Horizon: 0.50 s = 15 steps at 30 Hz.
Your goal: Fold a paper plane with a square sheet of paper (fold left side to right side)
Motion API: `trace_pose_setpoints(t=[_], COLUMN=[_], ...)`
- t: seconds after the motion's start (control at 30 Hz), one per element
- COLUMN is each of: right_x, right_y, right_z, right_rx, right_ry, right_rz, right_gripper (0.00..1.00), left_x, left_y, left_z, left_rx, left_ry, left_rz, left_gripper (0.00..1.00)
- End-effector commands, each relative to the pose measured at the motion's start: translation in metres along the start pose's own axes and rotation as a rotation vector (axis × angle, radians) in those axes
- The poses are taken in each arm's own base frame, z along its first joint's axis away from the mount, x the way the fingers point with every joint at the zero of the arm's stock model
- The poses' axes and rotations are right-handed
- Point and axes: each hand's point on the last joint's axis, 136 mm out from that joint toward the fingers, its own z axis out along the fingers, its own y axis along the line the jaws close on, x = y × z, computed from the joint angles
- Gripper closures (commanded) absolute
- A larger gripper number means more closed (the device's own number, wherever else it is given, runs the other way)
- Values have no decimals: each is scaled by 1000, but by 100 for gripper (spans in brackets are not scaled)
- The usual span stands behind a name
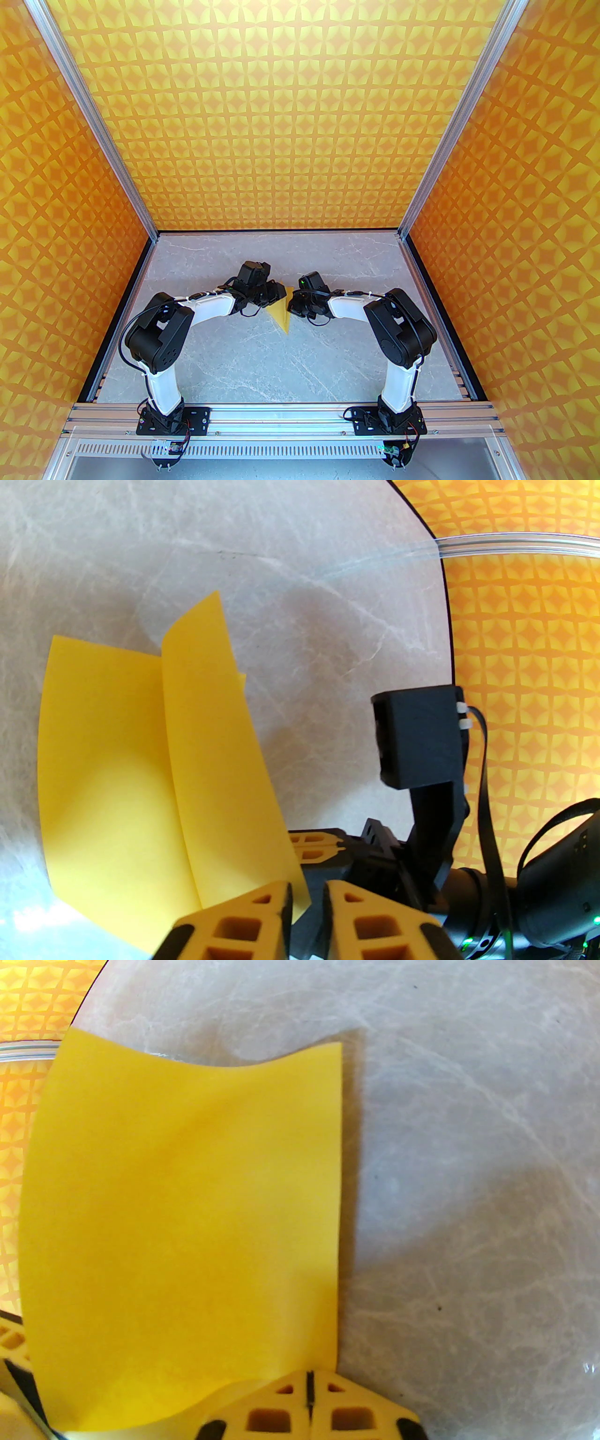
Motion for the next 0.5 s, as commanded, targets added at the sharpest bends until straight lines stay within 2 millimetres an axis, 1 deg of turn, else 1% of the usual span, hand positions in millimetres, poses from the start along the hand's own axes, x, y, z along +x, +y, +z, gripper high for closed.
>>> trace_pose_setpoints(t=[0.0, 0.27, 0.47], right_x=[24, 24, 23], right_y=[-38, -38, -36], right_z=[11, 11, 10], right_rx=[127, 126, 115], right_ry=[76, 76, 70], right_rz=[29, 27, 25], right_gripper=[100, 100, 100], left_x=[1, -1, -3], left_y=[8, 21, 24], left_z=[7, 17, 21], left_rx=[-28, -70, -95], left_ry=[16, 26, 30], left_rz=[6, -6, -2], left_gripper=[80, 79, 79])
